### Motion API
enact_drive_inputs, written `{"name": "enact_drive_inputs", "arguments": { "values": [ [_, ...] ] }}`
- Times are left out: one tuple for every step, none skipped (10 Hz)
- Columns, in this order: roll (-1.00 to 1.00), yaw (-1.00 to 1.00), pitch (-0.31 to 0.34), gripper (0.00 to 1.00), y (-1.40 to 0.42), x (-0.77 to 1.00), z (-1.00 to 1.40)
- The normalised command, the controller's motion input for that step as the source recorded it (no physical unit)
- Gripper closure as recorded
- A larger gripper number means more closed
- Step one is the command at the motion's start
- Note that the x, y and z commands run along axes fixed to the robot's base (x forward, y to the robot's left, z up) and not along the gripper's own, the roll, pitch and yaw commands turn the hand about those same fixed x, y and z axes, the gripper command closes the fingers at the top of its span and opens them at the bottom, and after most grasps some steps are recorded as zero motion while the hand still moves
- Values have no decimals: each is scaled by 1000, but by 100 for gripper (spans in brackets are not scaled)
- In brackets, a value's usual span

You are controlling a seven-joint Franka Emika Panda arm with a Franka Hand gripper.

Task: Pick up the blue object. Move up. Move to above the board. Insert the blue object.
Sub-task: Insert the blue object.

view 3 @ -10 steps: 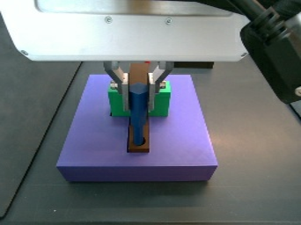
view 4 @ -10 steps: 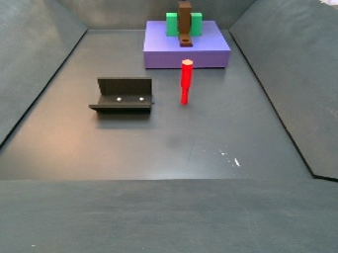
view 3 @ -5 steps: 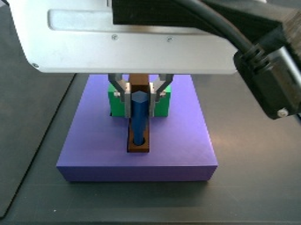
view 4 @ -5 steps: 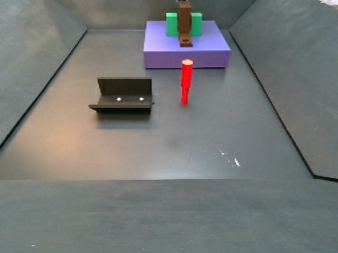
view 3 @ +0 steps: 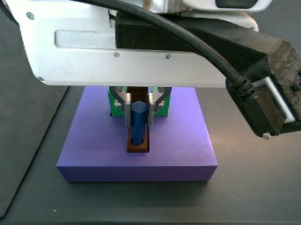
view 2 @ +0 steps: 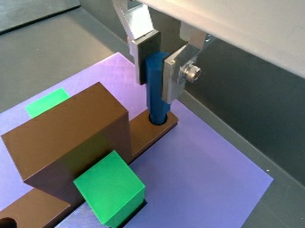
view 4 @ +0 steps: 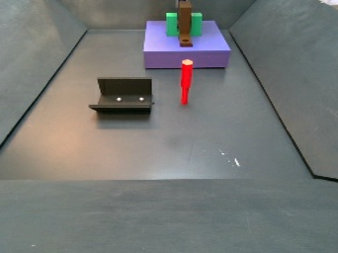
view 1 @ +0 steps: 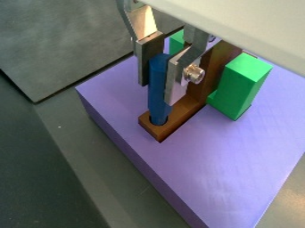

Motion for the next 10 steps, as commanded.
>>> {"name": "enact_drive_inputs", "arguments": {
  "values": [
    [91, 0, 0, 100, -80, 37, -377],
    [23, 0, 0, 100, -66, 129, -263],
    [0, 60, 0, 100, -157, 220, -254],
    [0, 0, 0, 100, -6, 317, -403],
    [0, 0, 0, 100, 31, 263, -434],
    [0, 0, 0, 100, 0, 140, -440],
    [0, 0, 0, 100, 0, 80, -460],
    [0, 0, -43, 100, 0, 0, -411],
    [53, 0, 17, 100, 0, 0, -9],
    [0, 0, 0, 100, 0, 0, 0]
  ]
}}
